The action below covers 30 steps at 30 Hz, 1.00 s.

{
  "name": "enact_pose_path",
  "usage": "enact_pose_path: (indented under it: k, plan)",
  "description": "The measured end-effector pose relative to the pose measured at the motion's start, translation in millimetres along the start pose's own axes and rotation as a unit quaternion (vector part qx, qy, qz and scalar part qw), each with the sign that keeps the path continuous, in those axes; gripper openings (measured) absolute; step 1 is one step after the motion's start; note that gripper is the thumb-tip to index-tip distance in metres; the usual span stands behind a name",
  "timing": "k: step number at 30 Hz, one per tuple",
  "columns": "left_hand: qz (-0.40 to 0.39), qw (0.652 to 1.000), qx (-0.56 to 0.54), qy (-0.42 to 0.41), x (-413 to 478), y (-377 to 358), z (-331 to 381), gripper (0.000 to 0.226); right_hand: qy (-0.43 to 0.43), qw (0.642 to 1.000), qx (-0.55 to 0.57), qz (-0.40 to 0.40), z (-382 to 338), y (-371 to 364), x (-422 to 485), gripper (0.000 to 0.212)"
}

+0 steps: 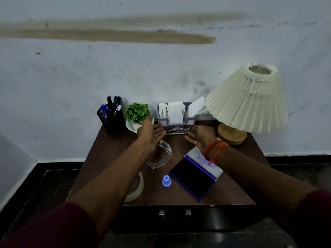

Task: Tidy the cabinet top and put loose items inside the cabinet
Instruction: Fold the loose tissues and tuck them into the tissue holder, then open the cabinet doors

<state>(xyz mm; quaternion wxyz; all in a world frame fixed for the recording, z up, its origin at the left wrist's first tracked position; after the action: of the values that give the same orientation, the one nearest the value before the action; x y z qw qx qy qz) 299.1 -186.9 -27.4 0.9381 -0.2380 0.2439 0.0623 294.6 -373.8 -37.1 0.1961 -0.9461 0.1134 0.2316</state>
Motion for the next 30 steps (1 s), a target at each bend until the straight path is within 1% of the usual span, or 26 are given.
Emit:
enact_pose_path:
  k: [3,7,11,14,16,19,22,27,30]
  plan:
    - [0.002,1.000,0.003,-0.002,-7,0,-2,0.056,0.005,1.000,-0.013,-0.010,-2,3,-6,0.035]
    - [-0.009,1.000,0.020,-0.006,-22,-14,-9,0.054,0.008,1.000,0.006,-0.019,-6,18,-24,0.032]
    - [-0.039,0.998,0.042,0.007,-38,-50,-30,0.054,-0.004,0.999,0.021,-0.044,-6,44,-45,0.038]
    - [-0.073,0.996,0.044,0.027,-46,-85,-50,0.052,0.010,0.998,0.057,-0.041,-12,74,-55,0.035]
    - [-0.094,0.994,0.037,0.042,-49,-107,-62,0.054,0.028,0.997,0.070,-0.026,-22,96,-61,0.029]
    - [-0.115,0.991,0.019,0.058,-49,-136,-74,0.054,0.059,0.994,0.082,0.034,-39,136,-63,0.019]
    - [-0.121,0.991,-0.001,0.065,-44,-152,-78,0.054,0.064,0.990,0.095,0.085,-47,167,-55,0.009]
    - [-0.130,0.989,0.000,0.065,-27,-163,-78,0.049,0.042,0.990,0.095,0.094,-44,175,-42,0.011]
    - [-0.138,0.987,0.019,0.077,-17,-166,-79,0.036,0.033,0.990,0.108,0.083,-41,171,-36,0.011]
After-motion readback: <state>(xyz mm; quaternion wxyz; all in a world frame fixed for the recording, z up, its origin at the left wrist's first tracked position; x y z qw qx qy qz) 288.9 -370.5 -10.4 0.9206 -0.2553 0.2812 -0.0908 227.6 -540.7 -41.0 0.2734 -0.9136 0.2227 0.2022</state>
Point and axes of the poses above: each hand's wrist, its own x-axis towards the middle knuckle, its own y-axis out of the back of the hand, z = x × y, the point moved 10 cm from there along x, towards the middle knuckle, and after that the axes turned 6 degrees about -z, right-handed, at the moved point
